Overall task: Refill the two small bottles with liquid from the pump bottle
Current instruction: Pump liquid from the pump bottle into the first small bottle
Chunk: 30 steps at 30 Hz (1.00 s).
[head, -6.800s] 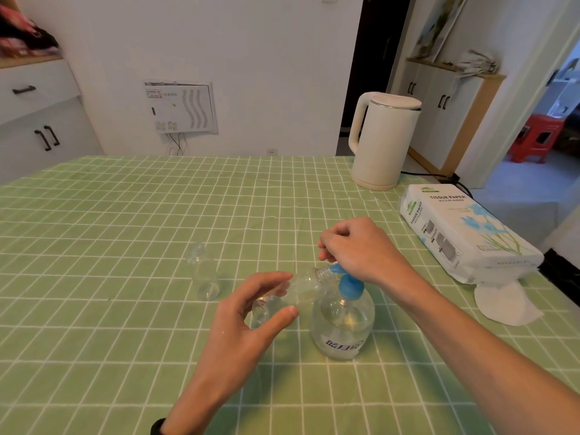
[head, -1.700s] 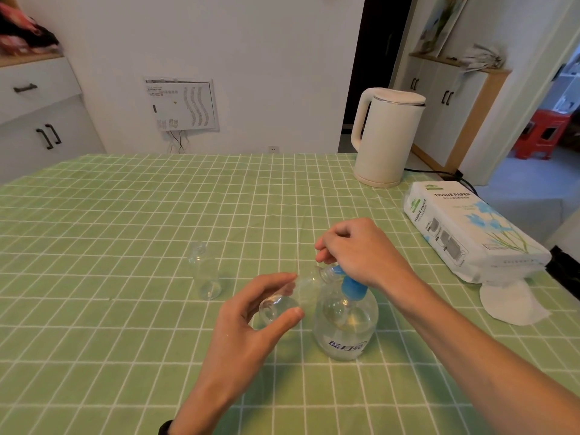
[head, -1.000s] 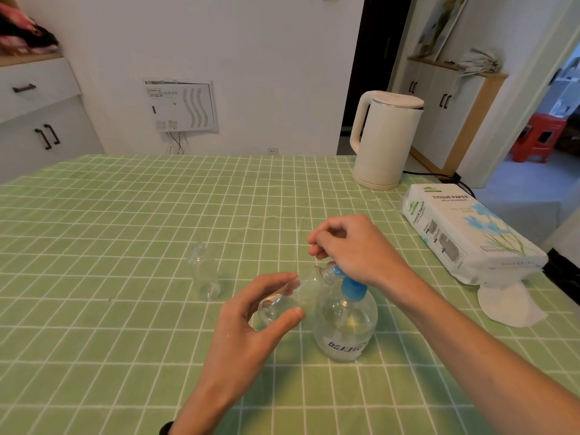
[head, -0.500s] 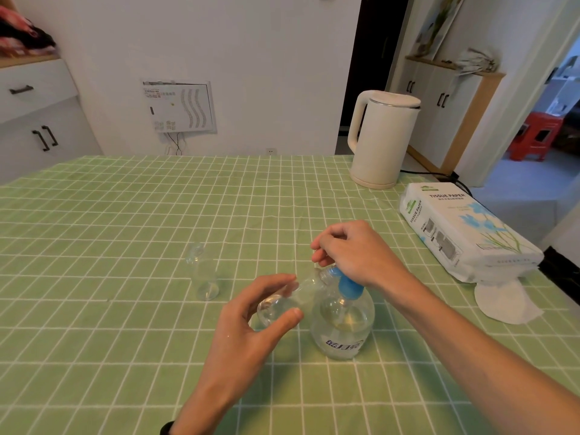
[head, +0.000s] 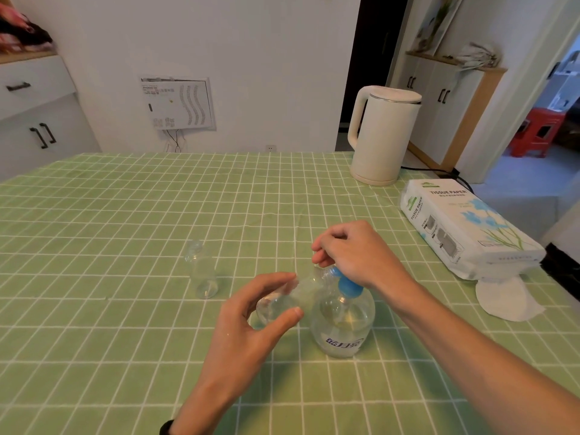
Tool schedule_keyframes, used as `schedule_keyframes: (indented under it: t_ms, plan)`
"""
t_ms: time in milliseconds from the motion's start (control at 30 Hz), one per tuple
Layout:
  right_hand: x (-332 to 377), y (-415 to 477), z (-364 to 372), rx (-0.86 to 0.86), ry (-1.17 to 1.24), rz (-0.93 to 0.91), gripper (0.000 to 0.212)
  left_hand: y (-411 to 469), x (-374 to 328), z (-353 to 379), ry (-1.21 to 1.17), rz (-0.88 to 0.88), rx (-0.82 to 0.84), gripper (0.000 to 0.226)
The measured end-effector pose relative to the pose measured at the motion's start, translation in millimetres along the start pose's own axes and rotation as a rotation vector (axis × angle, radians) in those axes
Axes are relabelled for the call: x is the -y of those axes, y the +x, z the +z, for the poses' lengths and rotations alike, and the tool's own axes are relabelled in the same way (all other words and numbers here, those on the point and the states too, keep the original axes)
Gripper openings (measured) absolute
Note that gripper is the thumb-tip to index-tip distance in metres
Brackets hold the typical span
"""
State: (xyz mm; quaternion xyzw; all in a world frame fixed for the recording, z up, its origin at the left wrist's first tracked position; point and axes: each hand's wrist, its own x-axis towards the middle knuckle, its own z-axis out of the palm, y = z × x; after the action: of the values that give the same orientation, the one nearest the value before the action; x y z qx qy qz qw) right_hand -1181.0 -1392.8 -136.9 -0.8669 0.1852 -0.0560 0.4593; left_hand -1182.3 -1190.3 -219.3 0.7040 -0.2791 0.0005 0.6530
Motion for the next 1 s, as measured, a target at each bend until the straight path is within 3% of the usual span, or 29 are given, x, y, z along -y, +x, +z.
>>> schedule_keyframes:
  t_ms: [467, 1000]
  plan:
    - [12.3, 1.2, -6.4, -0.049, -0.042, -0.101, 0.024, 1.9, -2.1, -4.4, 0.022, 0.02, -0.011, 0.037]
    - [0.4, -0.2, -0.2, -0.054, 0.019, -0.019, 0.034, -0.8, 2.6, -0.3, -0.001, -0.002, -0.005, 0.039]
